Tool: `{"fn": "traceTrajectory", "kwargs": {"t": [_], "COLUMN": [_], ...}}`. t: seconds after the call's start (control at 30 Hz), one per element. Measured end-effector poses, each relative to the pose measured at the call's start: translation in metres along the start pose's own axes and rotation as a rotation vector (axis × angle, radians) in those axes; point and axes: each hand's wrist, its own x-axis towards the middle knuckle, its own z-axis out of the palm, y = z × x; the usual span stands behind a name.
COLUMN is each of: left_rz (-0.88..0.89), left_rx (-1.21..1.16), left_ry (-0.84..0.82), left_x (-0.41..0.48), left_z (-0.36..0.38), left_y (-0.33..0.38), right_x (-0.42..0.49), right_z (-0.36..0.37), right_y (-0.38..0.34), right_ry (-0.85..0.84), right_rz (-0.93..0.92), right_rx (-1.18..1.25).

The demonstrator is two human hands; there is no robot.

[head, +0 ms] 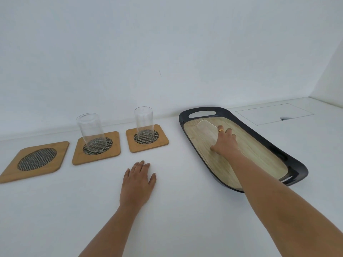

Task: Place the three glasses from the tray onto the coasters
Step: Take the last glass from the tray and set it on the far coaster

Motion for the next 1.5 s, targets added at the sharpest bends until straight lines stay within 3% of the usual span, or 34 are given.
{"fn": "traceTrajectory", "kwargs": {"t": [0.1,0.23,0.43,0.57,0.73,1.07,1.27,1.43,1.5], "left_rz": [-0.001,-0.006,-0.028,-0.049,-0.073,-0.075,-0.126,-0.17,-0.177], "left_rx": [-0.02,-0.023,-0.03,-0.02,-0.011,-0.035,0.016,0.019,0.017], "left_ry": [0.003,0.007,0.007,0.008,-0.005,-0.013,0.032,0.037,0.045], "left_x": [-0.011,-0.023,-0.035,-0.042,-0.048,-0.054,-0.062,-0.066,-0.068], "left_z": [-0.004,-0.009,-0.014,-0.018,-0.022,-0.028,-0.036,-0.043,-0.045], "left_y": [-0.004,-0.009,-0.016,-0.023,-0.031,-0.041,-0.054,-0.067,-0.075], "right_x": [-0.01,-0.023,-0.035,-0.04,-0.053,-0.07,-0.08,-0.092,-0.095], "right_z": [-0.003,-0.005,-0.014,-0.024,-0.033,-0.041,-0.03,-0.022,-0.016], "right_y": [0.002,0.005,-0.001,-0.01,-0.03,-0.063,-0.086,-0.107,-0.115], "right_ry": [0.0,0.12,0.251,0.227,0.173,-0.215,-0.564,-0.73,-0.731], "right_rz": [0.031,0.089,0.249,0.365,0.329,0.334,0.446,0.193,0.178], "right_rx": [0.109,0.38,0.932,1.37,1.685,2.123,2.093,2.134,2.135]}}
